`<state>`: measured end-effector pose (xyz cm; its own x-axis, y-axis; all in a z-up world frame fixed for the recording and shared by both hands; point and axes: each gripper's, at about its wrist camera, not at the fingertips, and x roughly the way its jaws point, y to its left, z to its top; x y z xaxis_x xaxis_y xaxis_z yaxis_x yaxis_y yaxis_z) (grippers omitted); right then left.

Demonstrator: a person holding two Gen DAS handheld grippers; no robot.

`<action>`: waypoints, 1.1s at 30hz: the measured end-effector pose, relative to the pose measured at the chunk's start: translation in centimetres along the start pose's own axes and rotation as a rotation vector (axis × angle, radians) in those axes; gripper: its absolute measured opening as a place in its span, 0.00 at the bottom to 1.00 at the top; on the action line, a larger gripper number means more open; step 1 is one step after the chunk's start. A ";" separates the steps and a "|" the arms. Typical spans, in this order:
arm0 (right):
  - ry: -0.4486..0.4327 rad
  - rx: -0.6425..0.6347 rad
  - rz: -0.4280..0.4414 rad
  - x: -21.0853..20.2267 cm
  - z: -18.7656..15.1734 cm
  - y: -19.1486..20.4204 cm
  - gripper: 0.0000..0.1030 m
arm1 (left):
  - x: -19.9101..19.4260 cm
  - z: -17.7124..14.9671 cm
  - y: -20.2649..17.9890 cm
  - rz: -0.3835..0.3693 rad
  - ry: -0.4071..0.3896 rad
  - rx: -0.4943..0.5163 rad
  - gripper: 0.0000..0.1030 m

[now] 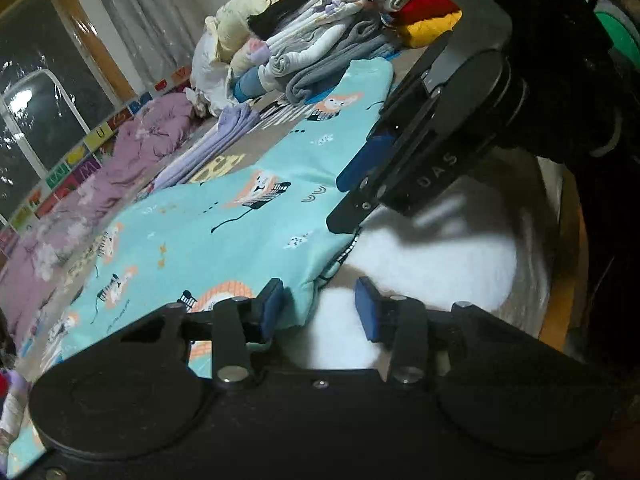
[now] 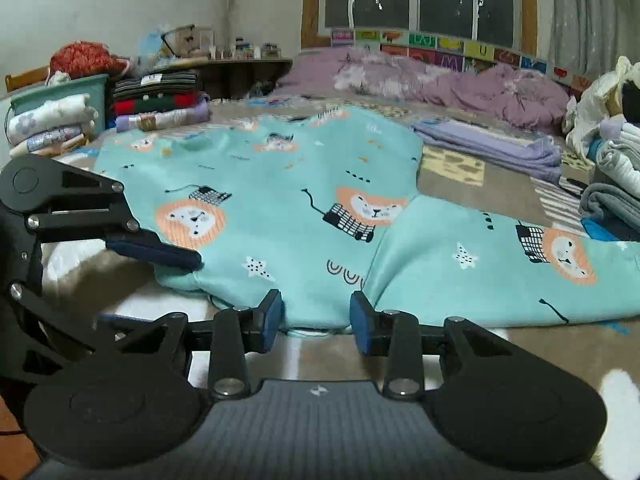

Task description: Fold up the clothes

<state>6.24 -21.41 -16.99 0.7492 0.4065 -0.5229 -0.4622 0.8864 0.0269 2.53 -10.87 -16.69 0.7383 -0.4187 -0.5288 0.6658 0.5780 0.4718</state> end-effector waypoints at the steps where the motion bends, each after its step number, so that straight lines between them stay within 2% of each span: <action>1: 0.002 0.010 0.004 -0.1 0.1 -0.2 0.37 | -0.2 0.2 0.2 -0.004 0.000 -0.009 0.36; 4: -0.018 0.017 0.002 -0.8 0.4 -0.3 0.38 | -1.0 0.7 0.8 -0.006 -0.026 -0.043 0.38; 6: -0.093 0.018 0.006 -1.8 0.4 -0.1 0.37 | 0.1 0.2 0.7 -0.031 0.021 -0.074 0.36; 9: -0.200 0.017 0.030 -2.5 0.8 0.7 0.37 | 0.1 -0.2 1.5 -0.061 0.016 -0.158 0.34; 12: -0.093 0.029 0.072 -0.2 0.4 1.1 0.37 | -1.0 0.0 3.0 -0.128 0.022 -0.181 0.34; 14: -0.024 -0.015 0.072 0.9 -0.3 1.4 0.37 | -2.7 -0.2 4.6 -0.174 -0.001 -0.217 0.38; 17: -0.019 -0.041 0.056 -0.1 0.7 1.6 0.36 | -5.6 -3.2 9.9 -0.065 -0.055 -0.473 0.38; 20: -0.108 -0.067 0.049 -1.0 1.1 2.6 0.36 | -8.1 -6.9 15.3 0.081 -0.102 -0.764 0.41; 22: -0.165 -0.090 0.059 -0.9 2.0 4.1 0.36 | -9.0 -10.7 18.3 0.211 -0.108 -0.987 0.41; 25: -0.211 -0.140 0.086 0.0 3.3 6.9 0.36 | -9.8 -14.9 19.9 0.372 -0.074 -1.207 0.41; 28: -0.229 -0.206 0.146 1.6 4.4 10.4 0.34 | -10.8 -15.2 20.0 0.416 -0.132 -1.226 0.41; 29: -0.227 -0.238 0.157 2.2 4.5 11.5 0.34 | -10.8 -14.7 19.8 0.407 -0.153 -1.197 0.41; 30: -0.212 -0.276 0.169 2.9 4.4 12.5 0.34 | -10.4 -13.8 19.3 0.375 -0.155 -1.146 0.41; 31: -0.157 -0.332 0.183 3.9 3.7 13.5 0.34 | -9.9 -13.0 18.8 0.336 -0.151 -1.090 0.41; 33: -0.053 -0.438 0.209 5.8 2.5 15.3 0.36 | -8.1 -11.1 17.1 0.280 -0.077 -0.916 0.41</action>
<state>4.66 -4.94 -17.46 0.6371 0.5867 -0.4999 -0.7529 0.6126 -0.2406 6.71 10.18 -12.13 0.8844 -0.2084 -0.4177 0.1455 0.9733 -0.1775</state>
